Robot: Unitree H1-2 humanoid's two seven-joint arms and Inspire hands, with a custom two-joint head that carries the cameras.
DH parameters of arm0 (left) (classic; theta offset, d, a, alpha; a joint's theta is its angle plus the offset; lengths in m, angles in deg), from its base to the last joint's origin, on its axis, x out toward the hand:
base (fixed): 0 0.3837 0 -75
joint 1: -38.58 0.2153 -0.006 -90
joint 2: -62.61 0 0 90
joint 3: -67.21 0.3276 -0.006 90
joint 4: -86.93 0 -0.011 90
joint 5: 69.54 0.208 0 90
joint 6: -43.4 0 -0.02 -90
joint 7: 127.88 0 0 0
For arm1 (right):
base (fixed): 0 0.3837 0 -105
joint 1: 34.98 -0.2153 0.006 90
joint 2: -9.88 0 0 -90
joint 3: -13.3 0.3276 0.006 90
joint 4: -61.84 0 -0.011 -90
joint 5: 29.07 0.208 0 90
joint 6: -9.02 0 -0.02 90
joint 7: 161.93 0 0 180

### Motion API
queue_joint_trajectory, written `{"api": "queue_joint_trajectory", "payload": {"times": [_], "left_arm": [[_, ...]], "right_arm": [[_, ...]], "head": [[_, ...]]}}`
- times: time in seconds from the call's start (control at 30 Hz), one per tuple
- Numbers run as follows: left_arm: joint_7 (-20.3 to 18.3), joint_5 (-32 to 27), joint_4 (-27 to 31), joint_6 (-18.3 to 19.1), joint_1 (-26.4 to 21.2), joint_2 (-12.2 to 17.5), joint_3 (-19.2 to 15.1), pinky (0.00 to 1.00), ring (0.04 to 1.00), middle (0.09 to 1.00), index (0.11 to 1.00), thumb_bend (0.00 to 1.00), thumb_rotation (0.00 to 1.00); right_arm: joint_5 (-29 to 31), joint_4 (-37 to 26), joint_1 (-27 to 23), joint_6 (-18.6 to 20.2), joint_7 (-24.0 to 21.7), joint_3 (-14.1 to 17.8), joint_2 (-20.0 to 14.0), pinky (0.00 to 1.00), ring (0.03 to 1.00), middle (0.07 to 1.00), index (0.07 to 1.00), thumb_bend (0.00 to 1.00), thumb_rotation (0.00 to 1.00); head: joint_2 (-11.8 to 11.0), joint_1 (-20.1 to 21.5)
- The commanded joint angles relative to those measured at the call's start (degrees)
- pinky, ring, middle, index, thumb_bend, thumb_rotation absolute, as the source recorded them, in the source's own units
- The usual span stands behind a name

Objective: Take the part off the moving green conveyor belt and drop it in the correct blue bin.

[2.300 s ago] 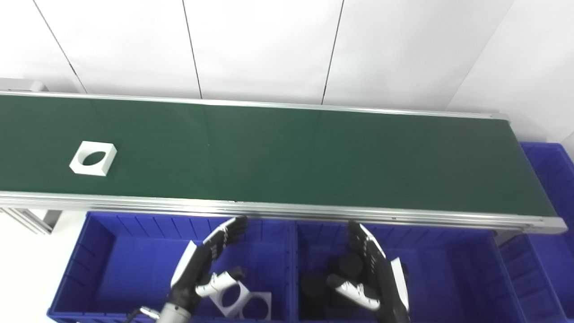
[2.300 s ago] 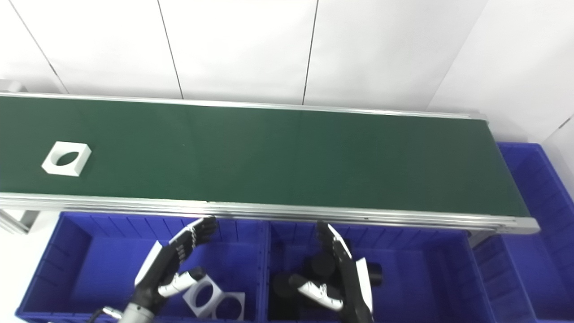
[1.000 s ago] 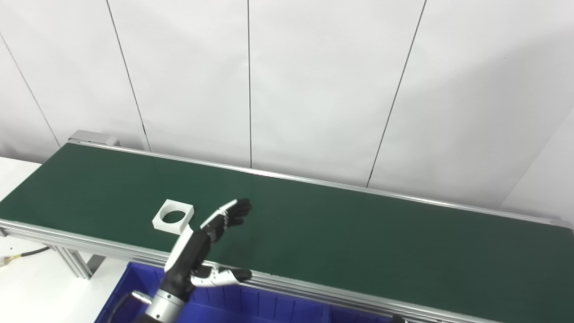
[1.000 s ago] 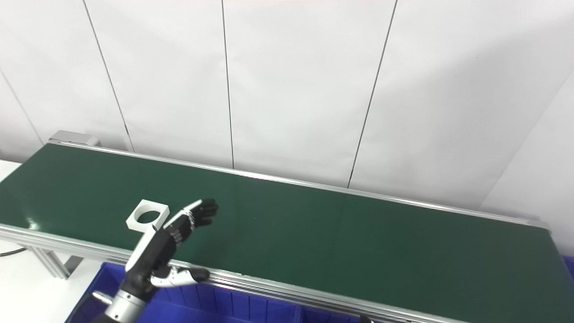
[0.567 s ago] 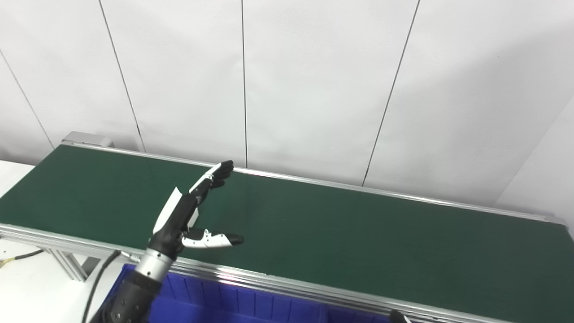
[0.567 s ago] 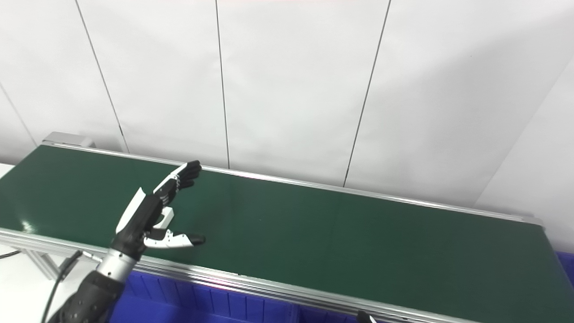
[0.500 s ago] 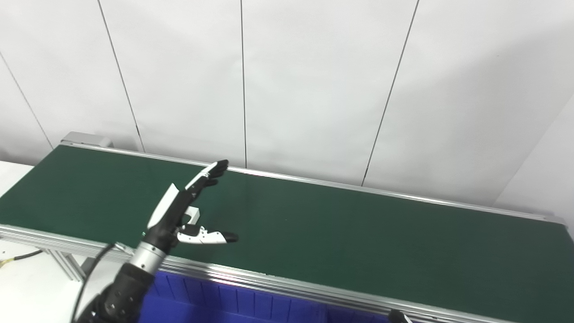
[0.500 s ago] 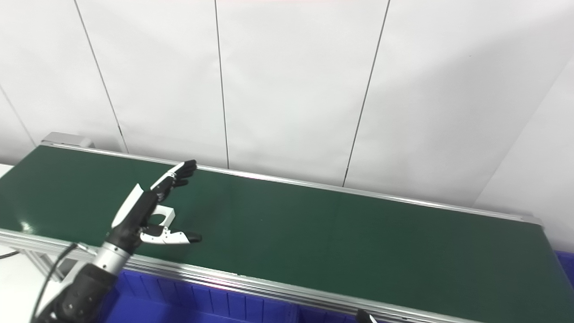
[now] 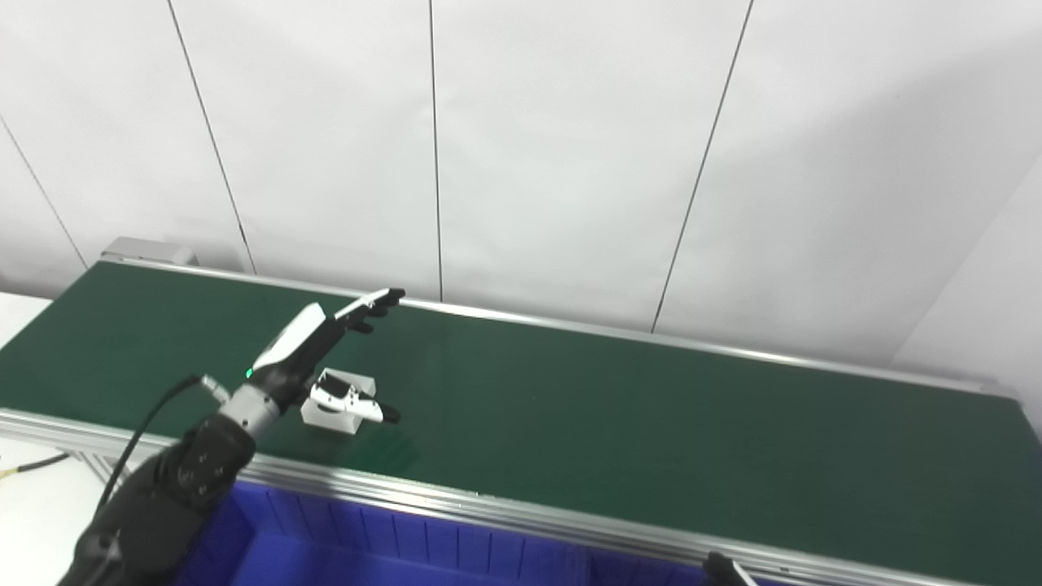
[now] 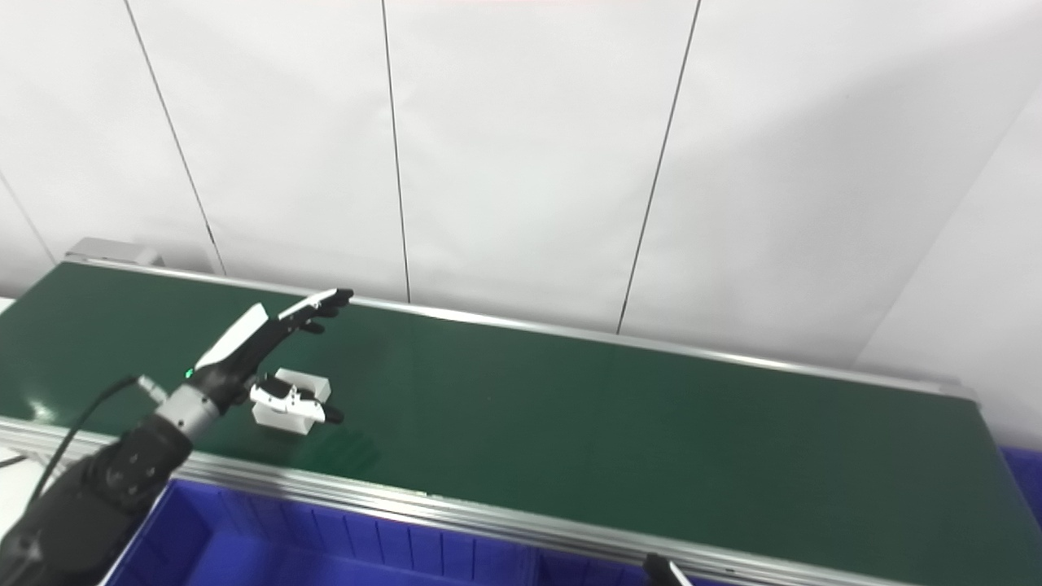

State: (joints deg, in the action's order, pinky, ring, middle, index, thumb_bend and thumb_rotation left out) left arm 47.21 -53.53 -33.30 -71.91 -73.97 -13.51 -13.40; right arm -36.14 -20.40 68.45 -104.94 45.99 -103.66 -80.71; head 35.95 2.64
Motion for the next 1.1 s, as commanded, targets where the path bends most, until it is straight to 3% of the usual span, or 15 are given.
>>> {"api": "queue_joint_trajectory", "payload": {"times": [0.0, 0.1, 0.27, 0.37, 0.57, 0.87, 0.97, 1.07], "left_arm": [[-0.6, 1.7, -1.0, -1.1, -3.4, 1.9, 0.3, 0.76, 0.864, 0.916, 0.920, 0.87, 0.17], [-0.9, 3.9, -3.2, -1.0, -4.9, 2.0, 1.1, 0.73, 0.847, 0.920, 0.923, 0.90, 0.14], [-1.0, 8.6, -6.6, -1.1, -7.6, 2.1, 3.6, 0.82, 0.905, 0.934, 0.935, 0.93, 0.10], [-2.0, 11.1, -7.8, 2.1, -9.2, 1.7, 5.1, 0.83, 0.918, 0.939, 0.938, 0.95, 0.10], [-1.8, 15.2, -11.7, 4.2, -12.0, 0.7, 8.1, 0.89, 0.945, 0.942, 0.939, 0.97, 0.10], [-0.3, 19.9, -16.1, 6.7, -14.6, -0.2, 11.1, 0.94, 0.941, 0.928, 0.926, 0.89, 0.00], [-1.5, 20.6, -15.3, 10.1, -14.6, -0.5, 11.3, 0.85, 0.925, 0.923, 0.907, 0.84, 0.00], [-2.1, 20.9, -16.2, 12.1, -15.1, -0.8, 11.9, 0.84, 0.916, 0.920, 0.892, 0.81, 0.00]], "right_arm": [[-0.1, -2.1, 0.1, -3.0, -0.4, 0.6, -0.2, 0.82, 0.819, 0.839, 0.847, 0.92, 0.55], [0.2, -2.5, 0.4, -3.0, -1.2, 1.2, 0.0, 0.82, 0.819, 0.837, 0.847, 0.93, 0.55], [0.3, -2.6, 0.5, -3.0, -1.6, 1.7, 0.2, 0.79, 0.812, 0.827, 0.840, 0.92, 0.53], [0.5, -2.7, 0.8, -3.0, -2.1, 2.1, 0.4, 0.78, 0.810, 0.825, 0.839, 0.93, 0.53], [0.6, -3.2, 1.1, -3.0, -3.0, 2.7, 0.5, 0.78, 0.810, 0.828, 0.845, 0.92, 0.53], [1.0, -3.7, 1.7, -3.0, -4.1, 3.4, 0.7, 0.77, 0.812, 0.828, 0.851, 0.91, 0.52], [1.1, -3.8, 1.7, -3.0, -4.3, 3.6, 0.8, 0.78, 0.814, 0.828, 0.852, 0.91, 0.53], [0.7, -3.8, 1.8, -3.0, -4.4, 3.6, 0.8, 0.78, 0.813, 0.829, 0.854, 0.91, 0.54]], "head": [[0.0, -0.1], [0.2, 0.0], [0.4, -0.1], [0.5, 0.0], [0.6, 0.2], [0.8, 0.4], [0.8, 0.3], [0.9, 0.2]]}}
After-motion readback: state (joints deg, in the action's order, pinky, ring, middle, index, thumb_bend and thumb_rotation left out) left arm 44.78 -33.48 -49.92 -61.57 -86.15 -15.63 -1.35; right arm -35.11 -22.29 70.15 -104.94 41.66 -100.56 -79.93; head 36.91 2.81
